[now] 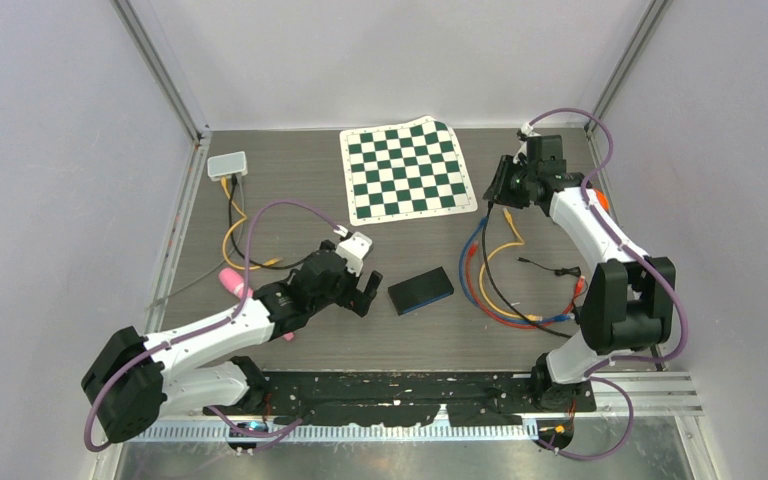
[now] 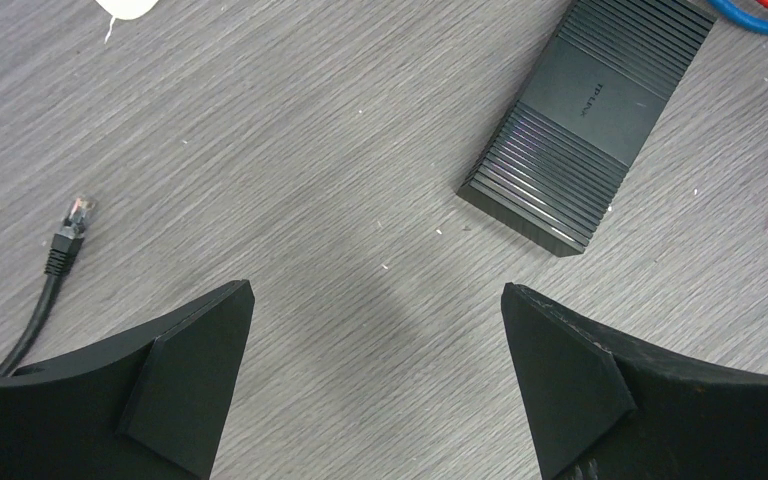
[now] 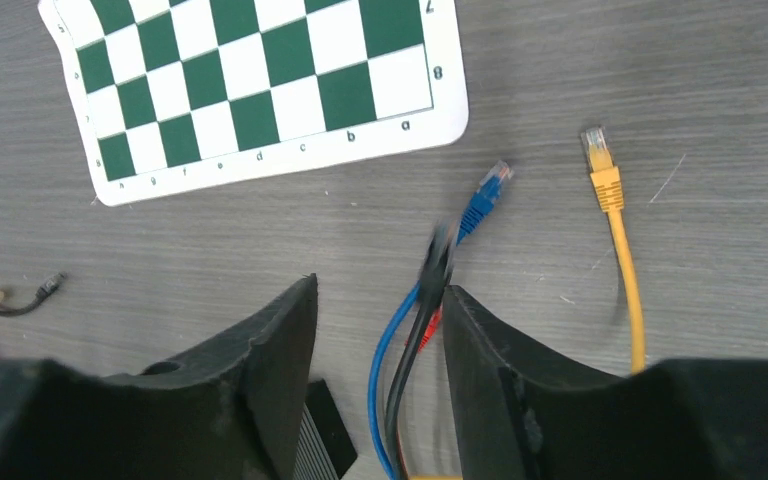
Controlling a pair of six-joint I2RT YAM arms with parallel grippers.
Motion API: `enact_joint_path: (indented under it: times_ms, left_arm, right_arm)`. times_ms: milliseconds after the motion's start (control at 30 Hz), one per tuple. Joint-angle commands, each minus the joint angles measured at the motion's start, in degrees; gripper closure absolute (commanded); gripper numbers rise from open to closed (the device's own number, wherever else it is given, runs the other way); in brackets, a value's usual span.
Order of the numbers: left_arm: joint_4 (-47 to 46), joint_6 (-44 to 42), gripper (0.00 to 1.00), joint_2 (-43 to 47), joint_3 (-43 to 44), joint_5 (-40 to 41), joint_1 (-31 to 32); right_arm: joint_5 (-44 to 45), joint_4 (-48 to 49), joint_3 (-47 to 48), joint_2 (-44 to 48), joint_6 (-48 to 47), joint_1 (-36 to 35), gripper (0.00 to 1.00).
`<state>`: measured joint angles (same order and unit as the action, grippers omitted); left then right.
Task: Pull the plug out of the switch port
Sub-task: Place the connector at the center of the board, then move the switch port to the center of the board.
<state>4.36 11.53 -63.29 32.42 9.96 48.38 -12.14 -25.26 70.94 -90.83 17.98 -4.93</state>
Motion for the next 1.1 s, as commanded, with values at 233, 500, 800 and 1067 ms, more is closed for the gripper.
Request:
enact_joint_path:
  times_ms: [233,500,800,1067]
  left_arm:
    - [2.6,8.3,0.0,-7.6,5.1,-5.0,-0.4]
    - [0.0,14.5,0.04,-12.3,7.3,-14.3,-0.4]
    - [-1.9,16.3,0.1,-19.2,10.3,-18.6,-0.4]
    - [-2.4,15.5,0.27,-27.5,17.3,-23.9,-0.4]
  right_arm:
    - [-1.4,0.1,-6.0,10.4,-1.4,-8.4,0.38]
    - [-3.8,4.6,-14.7,4.9,1.3,-17.5,0.42]
    - [-7.6,7.4,-18.2,-0.4,0.2,-18.2,0.47]
    - [-7.9,11.2,-25.4,3.8,2.7,-18.2,0.56]
